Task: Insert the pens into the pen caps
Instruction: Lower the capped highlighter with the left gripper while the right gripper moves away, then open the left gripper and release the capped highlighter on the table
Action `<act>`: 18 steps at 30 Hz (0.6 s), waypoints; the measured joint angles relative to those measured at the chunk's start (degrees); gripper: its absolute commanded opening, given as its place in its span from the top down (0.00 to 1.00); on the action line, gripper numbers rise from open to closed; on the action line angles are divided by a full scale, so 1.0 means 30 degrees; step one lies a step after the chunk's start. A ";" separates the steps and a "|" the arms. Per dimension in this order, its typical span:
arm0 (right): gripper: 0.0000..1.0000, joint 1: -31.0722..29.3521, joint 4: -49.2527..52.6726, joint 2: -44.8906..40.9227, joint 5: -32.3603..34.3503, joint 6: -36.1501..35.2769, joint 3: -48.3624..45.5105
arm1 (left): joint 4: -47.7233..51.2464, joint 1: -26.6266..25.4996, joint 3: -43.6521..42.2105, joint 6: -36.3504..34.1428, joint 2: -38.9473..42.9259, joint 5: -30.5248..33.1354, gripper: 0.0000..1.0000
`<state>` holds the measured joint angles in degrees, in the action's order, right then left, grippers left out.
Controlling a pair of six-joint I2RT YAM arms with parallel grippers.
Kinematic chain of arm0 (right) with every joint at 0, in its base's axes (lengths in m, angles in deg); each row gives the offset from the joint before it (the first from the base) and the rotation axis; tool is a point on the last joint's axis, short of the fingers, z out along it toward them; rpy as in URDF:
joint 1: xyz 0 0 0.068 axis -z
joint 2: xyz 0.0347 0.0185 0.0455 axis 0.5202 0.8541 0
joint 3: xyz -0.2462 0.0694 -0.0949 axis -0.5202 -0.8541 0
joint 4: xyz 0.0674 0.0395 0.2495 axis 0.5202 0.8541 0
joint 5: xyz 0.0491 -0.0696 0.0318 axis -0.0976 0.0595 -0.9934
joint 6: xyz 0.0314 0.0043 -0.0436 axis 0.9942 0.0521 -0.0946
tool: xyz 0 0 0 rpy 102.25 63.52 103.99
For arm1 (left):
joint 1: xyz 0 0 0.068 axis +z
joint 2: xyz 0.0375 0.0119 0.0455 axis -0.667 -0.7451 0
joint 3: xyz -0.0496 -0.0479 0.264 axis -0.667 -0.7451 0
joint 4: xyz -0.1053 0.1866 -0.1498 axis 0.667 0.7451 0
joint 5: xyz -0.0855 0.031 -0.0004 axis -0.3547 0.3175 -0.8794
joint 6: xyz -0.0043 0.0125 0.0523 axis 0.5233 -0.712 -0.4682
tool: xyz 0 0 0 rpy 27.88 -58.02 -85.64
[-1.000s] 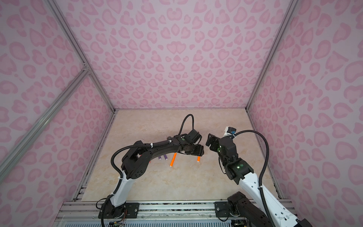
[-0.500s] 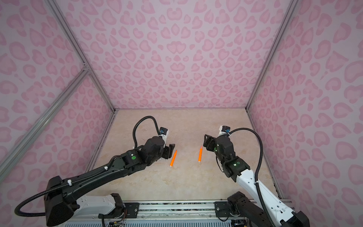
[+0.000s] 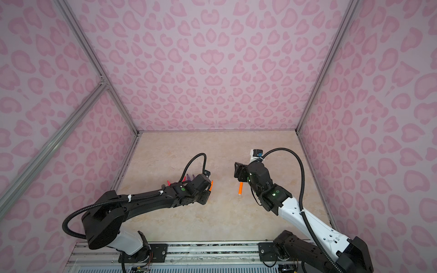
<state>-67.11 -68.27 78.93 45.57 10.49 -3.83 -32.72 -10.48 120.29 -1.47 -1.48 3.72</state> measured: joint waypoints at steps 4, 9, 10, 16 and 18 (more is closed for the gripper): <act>0.21 -0.0044 0.0029 -0.0015 0.0153 -0.0073 0.0000 | -0.0058 0.0007 0.0772 -0.0058 -0.0998 -0.0962 0.37; 0.21 -0.0058 0.0211 -0.0102 0.0255 -0.0131 0.0000 | -0.0087 0.0284 0.2339 -0.0175 -0.2936 -0.1800 0.40; 0.21 -0.0066 0.0262 -0.0153 0.0270 -0.0131 0.0000 | -0.0073 0.0430 0.2579 -0.0175 -0.3300 -0.1851 0.40; 0.20 -0.0131 0.0503 -0.0816 0.0364 -0.0138 -0.0015 | 0.0328 0.1071 0.3381 -0.0007 -0.4539 -0.2149 0.41; 0.20 -0.0153 0.0561 -0.1020 0.0437 -0.0153 -0.0015 | 0.0474 0.1195 0.3395 -0.0007 -0.4626 -0.2178 0.42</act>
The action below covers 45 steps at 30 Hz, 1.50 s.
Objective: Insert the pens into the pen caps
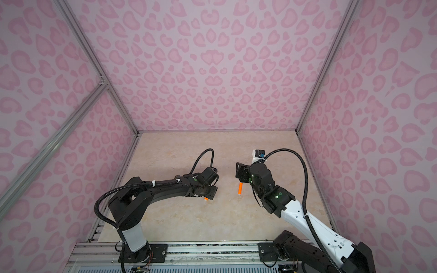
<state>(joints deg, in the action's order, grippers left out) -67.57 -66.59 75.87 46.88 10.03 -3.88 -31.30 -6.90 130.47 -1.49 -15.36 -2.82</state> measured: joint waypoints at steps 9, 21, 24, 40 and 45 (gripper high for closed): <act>0.20 -0.0007 0.0313 -0.0707 0.0357 -0.0117 -0.0204 | 0.0182 0.0233 0.0423 0.0044 -0.0627 -0.0386 0.55; 0.20 -0.0007 0.0678 -0.1843 0.0758 -0.0117 -0.0481 | 0.0328 0.0364 0.0765 0.0051 -0.0976 -0.0036 0.78; 0.20 -0.0007 0.0685 -0.1880 0.0758 -0.0117 -0.0481 | 0.0240 0.0408 0.0838 0.0051 -0.1056 -0.0029 0.84; 0.21 -0.4306 -0.4816 -0.0860 0.1931 0.4080 -0.4401 | -0.2667 0.0634 -0.3621 0.0182 0.4801 -0.2506 0.96; 0.26 -0.5515 -0.7504 0.1792 0.2127 0.5450 -0.4087 | -0.4131 0.0634 -0.5260 0.0175 0.7257 -0.2623 0.96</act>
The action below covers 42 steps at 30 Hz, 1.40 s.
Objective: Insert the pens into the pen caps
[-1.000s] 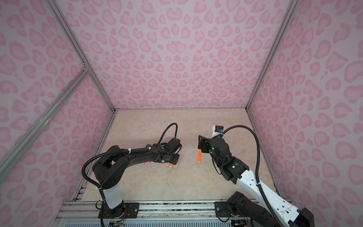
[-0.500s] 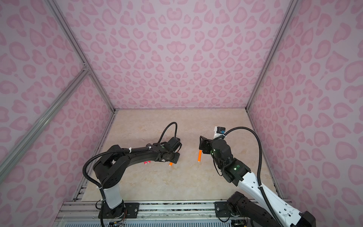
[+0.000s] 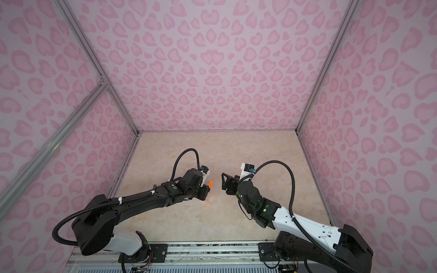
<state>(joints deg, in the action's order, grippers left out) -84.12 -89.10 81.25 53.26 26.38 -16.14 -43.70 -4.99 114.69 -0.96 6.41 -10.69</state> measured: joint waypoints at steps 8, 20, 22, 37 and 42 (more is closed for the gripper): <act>0.27 -0.0415 -0.2426 0.3395 -0.1523 0.1093 0.0976 | -0.1836 0.0000 -0.2011 -0.0189 0.3548 -0.0291 0.96; 0.38 -0.1027 -0.3657 0.5282 -0.2463 0.1698 0.1617 | -0.2805 0.0000 -0.2703 -0.0350 0.4976 -0.0889 0.96; 0.40 -0.1144 -0.3723 0.5661 -0.2776 0.1792 0.1792 | -0.2805 0.0000 -0.2725 -0.0379 0.5085 -0.0998 0.96; 0.87 -0.1173 -0.4226 0.6688 -0.3235 0.2011 0.2310 | -0.2994 0.0000 -0.2732 -0.0503 0.5093 -0.2055 0.96; 0.95 -0.1224 -0.4269 0.6688 -0.3220 0.2157 0.2310 | -0.3002 0.0000 -0.2732 -0.0495 0.5093 -0.2040 0.84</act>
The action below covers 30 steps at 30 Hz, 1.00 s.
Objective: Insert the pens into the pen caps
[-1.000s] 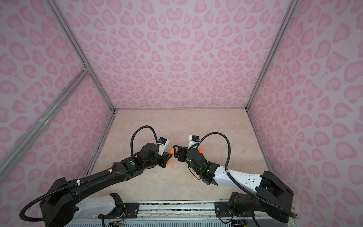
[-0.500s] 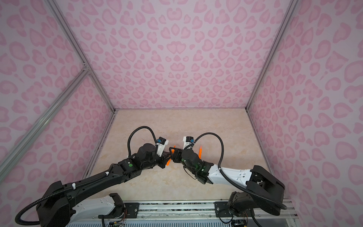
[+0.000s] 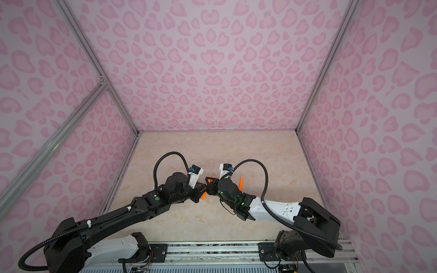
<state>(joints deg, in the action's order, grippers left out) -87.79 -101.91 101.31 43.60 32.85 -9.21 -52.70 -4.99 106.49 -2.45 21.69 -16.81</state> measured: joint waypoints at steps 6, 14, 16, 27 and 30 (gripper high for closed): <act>0.98 -0.0277 0.0066 -0.0182 0.0015 0.0051 -0.0007 | -0.0022 -0.0015 0.0022 -0.0007 -0.0270 -0.0226 0.75; 0.99 -0.0670 0.0000 -0.0321 0.0481 0.0051 -0.0007 | 0.0015 -0.0015 0.0022 -0.0007 -0.0372 -0.0393 0.81; 0.99 -0.0699 0.0029 -0.0284 0.0503 0.0044 0.0036 | 0.0058 -0.0015 0.0022 -0.0022 -0.0350 -0.0386 0.86; 0.40 -0.0831 0.0882 -0.0911 0.1362 -0.0459 0.0284 | 0.0219 0.0153 0.0022 0.0022 -0.0226 0.0466 0.96; 0.32 -0.0838 0.1494 -0.1559 0.2353 -0.0699 0.0277 | 0.0321 0.0969 -0.0007 0.0539 -0.0226 0.1049 0.96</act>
<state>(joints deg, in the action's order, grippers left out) -90.30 -97.43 96.63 50.66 30.76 -8.38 -51.74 -2.09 106.47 -0.83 21.01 -13.66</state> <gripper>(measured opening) 0.624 0.173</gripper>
